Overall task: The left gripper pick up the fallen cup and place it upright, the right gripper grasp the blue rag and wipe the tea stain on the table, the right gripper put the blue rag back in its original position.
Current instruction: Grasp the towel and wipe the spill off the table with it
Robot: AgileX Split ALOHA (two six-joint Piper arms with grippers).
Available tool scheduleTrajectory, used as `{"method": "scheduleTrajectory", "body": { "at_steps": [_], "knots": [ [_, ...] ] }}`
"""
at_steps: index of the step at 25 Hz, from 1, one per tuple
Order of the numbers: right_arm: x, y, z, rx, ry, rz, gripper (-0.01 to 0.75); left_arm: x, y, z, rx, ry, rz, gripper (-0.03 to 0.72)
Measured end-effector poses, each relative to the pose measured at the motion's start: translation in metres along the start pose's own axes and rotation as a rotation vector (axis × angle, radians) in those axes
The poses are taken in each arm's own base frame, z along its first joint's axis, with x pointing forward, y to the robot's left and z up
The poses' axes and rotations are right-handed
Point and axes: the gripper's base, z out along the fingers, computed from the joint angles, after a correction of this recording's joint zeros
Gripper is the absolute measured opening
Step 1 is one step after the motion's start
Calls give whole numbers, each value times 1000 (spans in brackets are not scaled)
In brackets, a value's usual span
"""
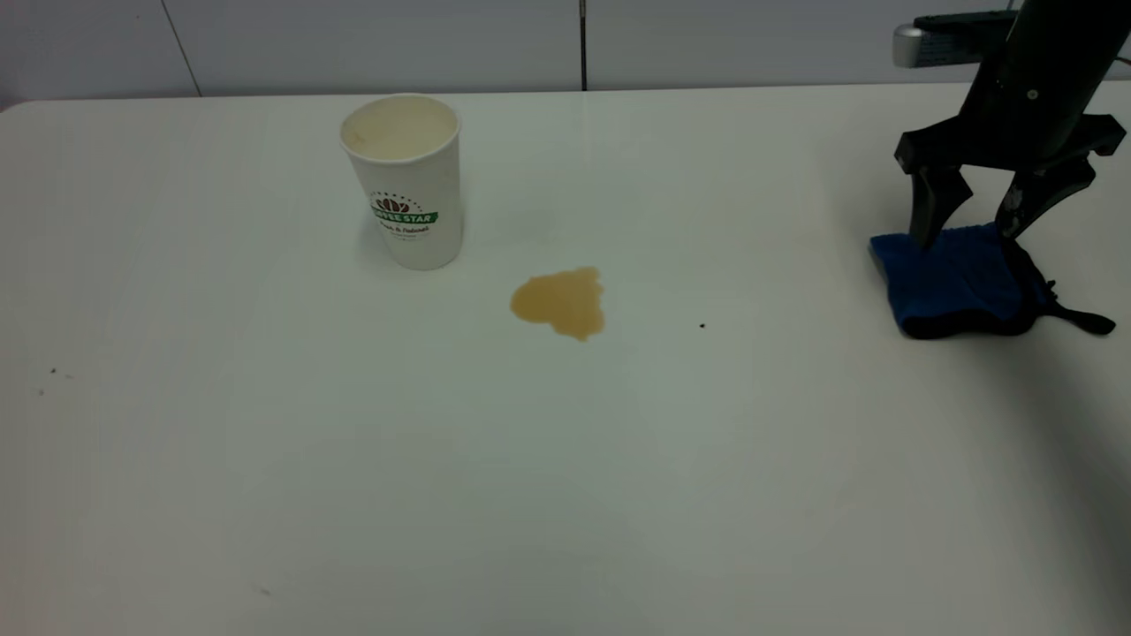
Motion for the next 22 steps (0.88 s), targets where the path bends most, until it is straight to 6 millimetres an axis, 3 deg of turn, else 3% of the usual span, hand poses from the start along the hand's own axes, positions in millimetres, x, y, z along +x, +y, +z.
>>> {"method": "scheduleTrajectory", "body": {
  "at_steps": [6, 10, 13, 19, 22],
  "knots": [
    [-3, -13, 26, -6, 47, 6, 719, 0, 0, 0, 0, 0, 1, 452],
    [0, -13, 37, -10, 63, 9, 652, 0, 0, 0, 1, 0, 2, 452],
    [1, -13, 40, -12, 68, 9, 512, 0, 0, 0, 3, 0, 1, 452],
    [0, -9, 40, -38, 65, 5, 104, 0, 0, 0, 3, 0, 1, 452],
    [-1, 0, 40, -83, 64, 12, 62, 0, 0, 0, 3, 0, 1, 452]
  ]
}}
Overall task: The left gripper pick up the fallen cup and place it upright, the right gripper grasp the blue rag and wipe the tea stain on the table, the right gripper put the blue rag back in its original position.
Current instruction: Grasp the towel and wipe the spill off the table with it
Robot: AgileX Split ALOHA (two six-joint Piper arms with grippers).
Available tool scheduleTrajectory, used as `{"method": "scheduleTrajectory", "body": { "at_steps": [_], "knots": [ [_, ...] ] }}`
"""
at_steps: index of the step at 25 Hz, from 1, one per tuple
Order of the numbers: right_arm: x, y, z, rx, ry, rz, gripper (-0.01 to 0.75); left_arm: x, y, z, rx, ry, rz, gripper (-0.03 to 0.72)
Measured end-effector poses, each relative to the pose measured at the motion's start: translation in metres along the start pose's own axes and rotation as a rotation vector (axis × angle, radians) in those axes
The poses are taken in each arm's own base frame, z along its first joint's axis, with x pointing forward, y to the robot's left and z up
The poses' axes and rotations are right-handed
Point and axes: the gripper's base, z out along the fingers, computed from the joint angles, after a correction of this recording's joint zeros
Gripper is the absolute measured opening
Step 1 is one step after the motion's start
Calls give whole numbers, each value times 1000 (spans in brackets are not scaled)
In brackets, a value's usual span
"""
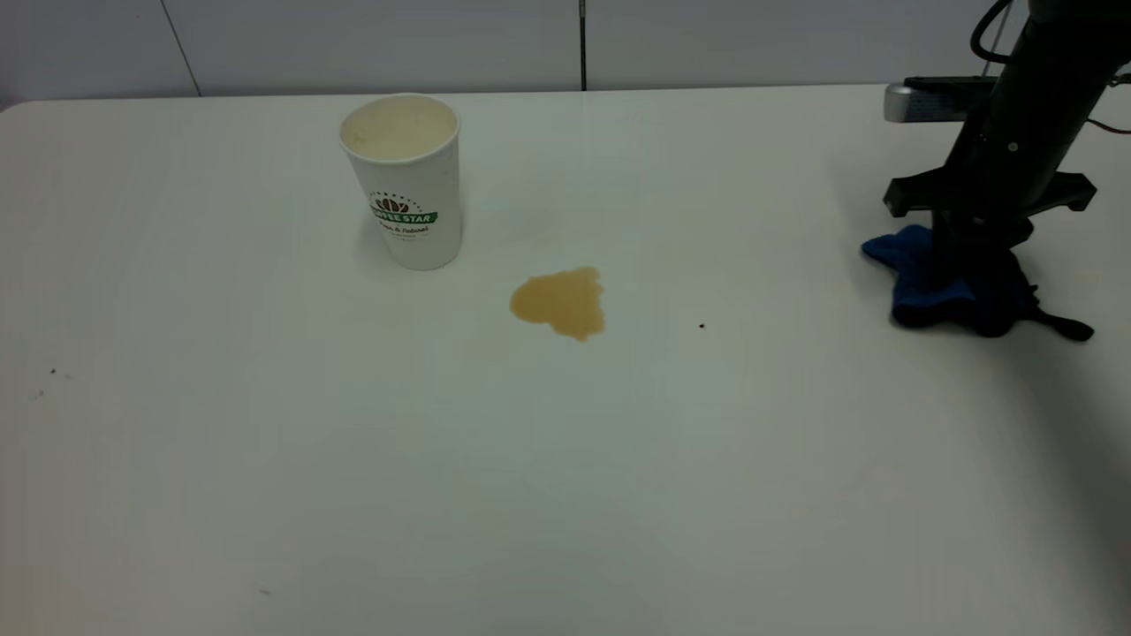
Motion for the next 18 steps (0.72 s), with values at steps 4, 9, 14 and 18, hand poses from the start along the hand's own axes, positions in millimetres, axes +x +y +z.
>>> {"method": "scheduleTrajectory", "body": {
  "at_steps": [4, 9, 14, 18],
  "knots": [
    [0, 38, 4, -98, 8, -30, 62, 0, 0, 0, 0, 0, 0, 452],
    [8, 112, 10, -170, 32, -142, 62, 0, 0, 0, 0, 0, 0, 452],
    [29, 194, 15, -198, 57, -269, 62, 0, 0, 0, 0, 0, -1, 452],
    [45, 240, 18, -201, 37, -330, 62, 0, 0, 0, 0, 0, -1, 452]
  ]
}}
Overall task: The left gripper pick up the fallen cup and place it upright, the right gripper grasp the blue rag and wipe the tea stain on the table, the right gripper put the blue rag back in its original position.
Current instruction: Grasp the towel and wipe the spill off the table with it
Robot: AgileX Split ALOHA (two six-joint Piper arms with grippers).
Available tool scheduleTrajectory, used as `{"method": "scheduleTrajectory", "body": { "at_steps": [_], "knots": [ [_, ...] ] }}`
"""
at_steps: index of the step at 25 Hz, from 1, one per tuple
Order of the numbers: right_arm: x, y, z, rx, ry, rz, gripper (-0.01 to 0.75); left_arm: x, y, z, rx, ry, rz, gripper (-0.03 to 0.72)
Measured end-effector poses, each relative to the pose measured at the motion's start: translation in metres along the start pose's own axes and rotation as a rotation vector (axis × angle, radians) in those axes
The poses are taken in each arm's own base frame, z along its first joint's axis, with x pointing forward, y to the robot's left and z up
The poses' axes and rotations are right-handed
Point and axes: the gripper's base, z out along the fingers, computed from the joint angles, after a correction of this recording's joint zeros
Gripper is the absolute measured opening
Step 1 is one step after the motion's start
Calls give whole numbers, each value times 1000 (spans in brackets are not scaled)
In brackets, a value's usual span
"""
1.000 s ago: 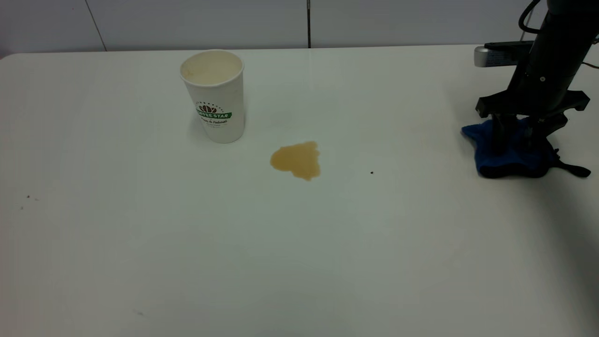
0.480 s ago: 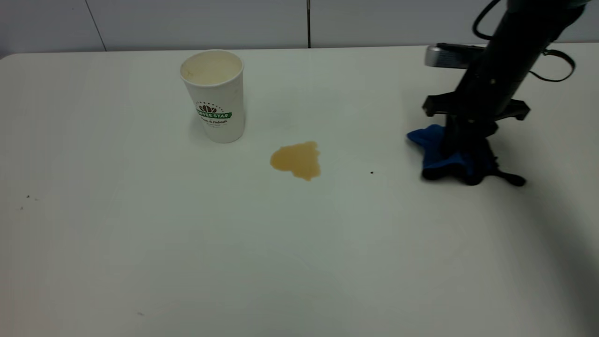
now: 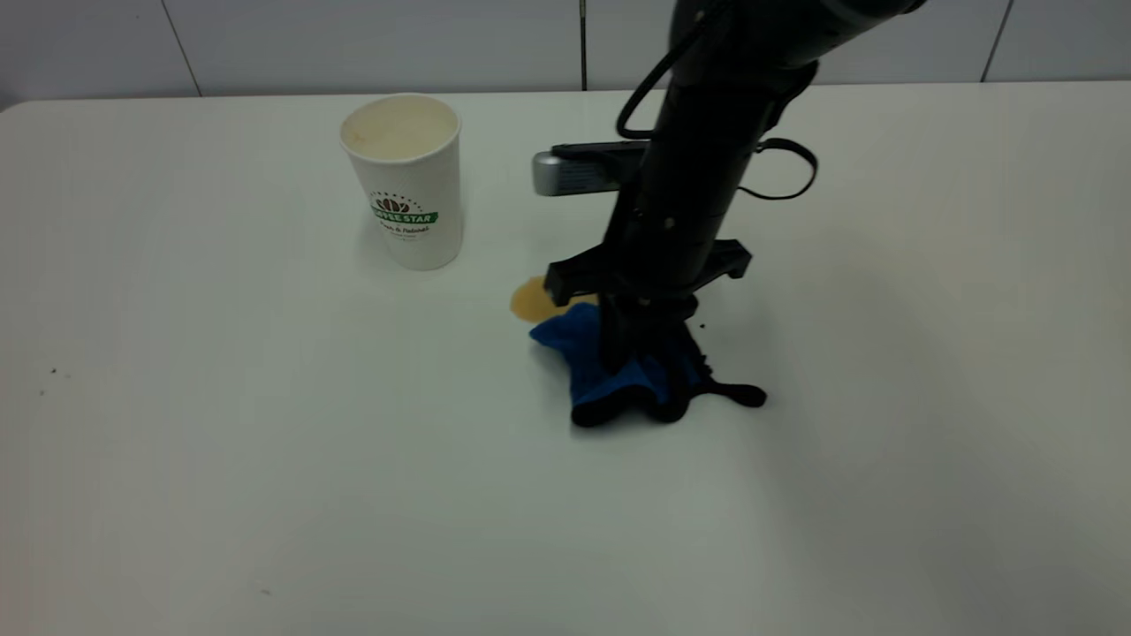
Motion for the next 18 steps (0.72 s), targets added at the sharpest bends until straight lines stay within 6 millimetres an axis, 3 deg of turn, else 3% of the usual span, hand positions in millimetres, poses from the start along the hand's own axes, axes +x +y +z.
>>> {"method": "scheduleTrajectory", "body": {
  "at_steps": [5, 10, 18],
  "knots": [
    [-15, 20, 5, -9, -39, -34, 61, 0, 0, 0, 0, 0, 0, 452],
    [-32, 21, 19, -25, -60, -44, 61, 0, 0, 0, 0, 0, 0, 452],
    [-59, 18, 22, -14, -160, -15, 61, 0, 0, 0, 0, 0, 0, 452]
  ]
}}
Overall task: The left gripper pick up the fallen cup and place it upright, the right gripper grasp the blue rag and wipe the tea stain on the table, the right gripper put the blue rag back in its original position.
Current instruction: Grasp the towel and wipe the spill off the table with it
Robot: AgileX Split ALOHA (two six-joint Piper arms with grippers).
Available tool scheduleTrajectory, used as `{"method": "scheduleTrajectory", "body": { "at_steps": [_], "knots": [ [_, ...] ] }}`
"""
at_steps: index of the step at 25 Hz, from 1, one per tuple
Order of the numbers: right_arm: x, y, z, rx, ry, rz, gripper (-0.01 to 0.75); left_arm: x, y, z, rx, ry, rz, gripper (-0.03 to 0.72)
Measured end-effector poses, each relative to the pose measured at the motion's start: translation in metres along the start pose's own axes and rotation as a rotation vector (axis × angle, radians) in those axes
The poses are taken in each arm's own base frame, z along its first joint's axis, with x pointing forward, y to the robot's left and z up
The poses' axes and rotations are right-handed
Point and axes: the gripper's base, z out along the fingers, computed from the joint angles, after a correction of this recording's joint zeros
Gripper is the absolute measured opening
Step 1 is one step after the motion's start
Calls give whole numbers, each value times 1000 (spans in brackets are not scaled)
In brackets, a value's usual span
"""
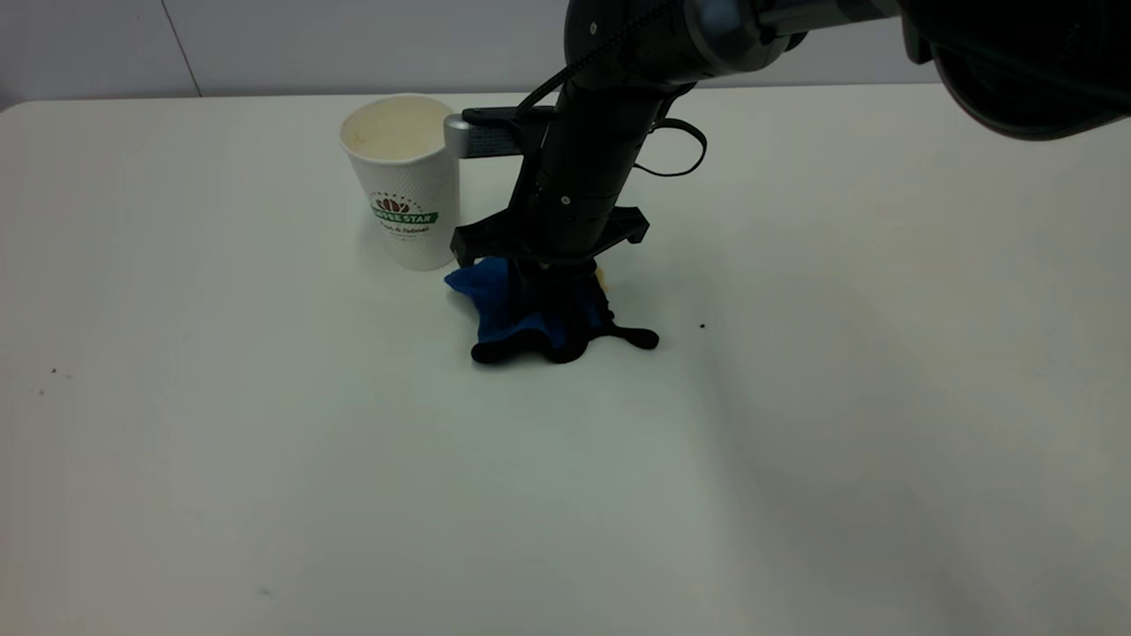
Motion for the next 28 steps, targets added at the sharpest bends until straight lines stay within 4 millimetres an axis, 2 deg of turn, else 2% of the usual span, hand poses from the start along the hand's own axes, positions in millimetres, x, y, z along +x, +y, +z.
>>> {"method": "scheduleTrajectory", "body": {
  "at_steps": [3, 11, 14, 17, 24, 28],
  "knots": [
    [-5, -10, -2, 25, -27, 32, 61, 0, 0, 0, 0, 0, 0, 452],
    [-11, -60, -15, 78, -53, 192, 62, 0, 0, 0, 0, 0, 1, 452],
    [-9, -63, -16, 80, -22, 209, 63, 0, 0, 0, 0, 0, 2, 452],
    [-5, -52, -14, 73, 20, 184, 65, 0, 0, 0, 0, 0, 1, 452],
    [0, 6, 1, 18, 7, 99, 68, 0, 0, 0, 0, 0, 1, 452],
    [0, 22, 7, -30, -30, 115, 70, 0, 0, 0, 0, 0, 1, 452]
  ]
}}
